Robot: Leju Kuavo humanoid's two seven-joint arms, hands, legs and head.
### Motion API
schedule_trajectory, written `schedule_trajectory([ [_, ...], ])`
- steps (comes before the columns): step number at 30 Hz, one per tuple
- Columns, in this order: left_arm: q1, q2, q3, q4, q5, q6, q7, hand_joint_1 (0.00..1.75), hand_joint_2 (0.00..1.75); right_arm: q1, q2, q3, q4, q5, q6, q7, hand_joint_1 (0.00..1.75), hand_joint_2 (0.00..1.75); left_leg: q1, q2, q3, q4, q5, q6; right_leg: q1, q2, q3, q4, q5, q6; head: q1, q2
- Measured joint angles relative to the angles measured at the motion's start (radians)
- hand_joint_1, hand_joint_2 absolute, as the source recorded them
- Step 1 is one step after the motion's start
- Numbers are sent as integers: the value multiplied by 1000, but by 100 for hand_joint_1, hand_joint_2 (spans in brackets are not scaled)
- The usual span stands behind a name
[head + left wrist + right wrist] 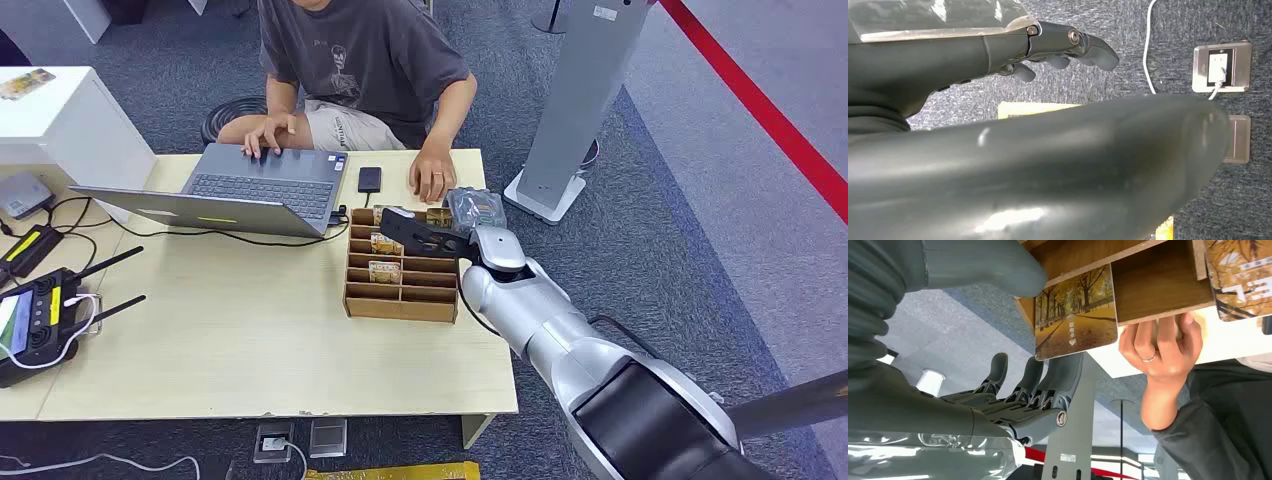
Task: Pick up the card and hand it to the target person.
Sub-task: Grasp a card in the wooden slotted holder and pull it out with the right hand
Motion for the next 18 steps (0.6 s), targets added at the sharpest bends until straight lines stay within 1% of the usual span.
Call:
schedule_trajectory([
  [5,0,0,0,0,0,0,0,0,0,0,2,-1,-2,-3,0,-5,86,175,0,0,0,0,0,0,0,0,0,0,0,0,1,0],
  [8,0,0,0,0,1,0,0,0,0,-1,6,-1,-2,-8,0,-10,92,175,0,0,0,0,0,0,0,0,0,0,0,0,1,0],
  [13,0,0,0,0,2,0,1,0,0,-1,8,-2,-3,-13,1,-13,118,175,0,0,0,0,0,0,0,0,0,0,0,0,0,0],
  [16,0,0,0,0,2,0,1,0,0,-2,9,-2,-5,-14,2,-14,127,175,0,0,0,0,0,0,0,0,0,0,0,0,0,0],
  [18,0,0,0,0,3,0,1,0,0,-2,11,-3,-5,-14,2,-14,130,175,0,0,0,0,0,0,0,0,0,0,0,0,0,0],
])
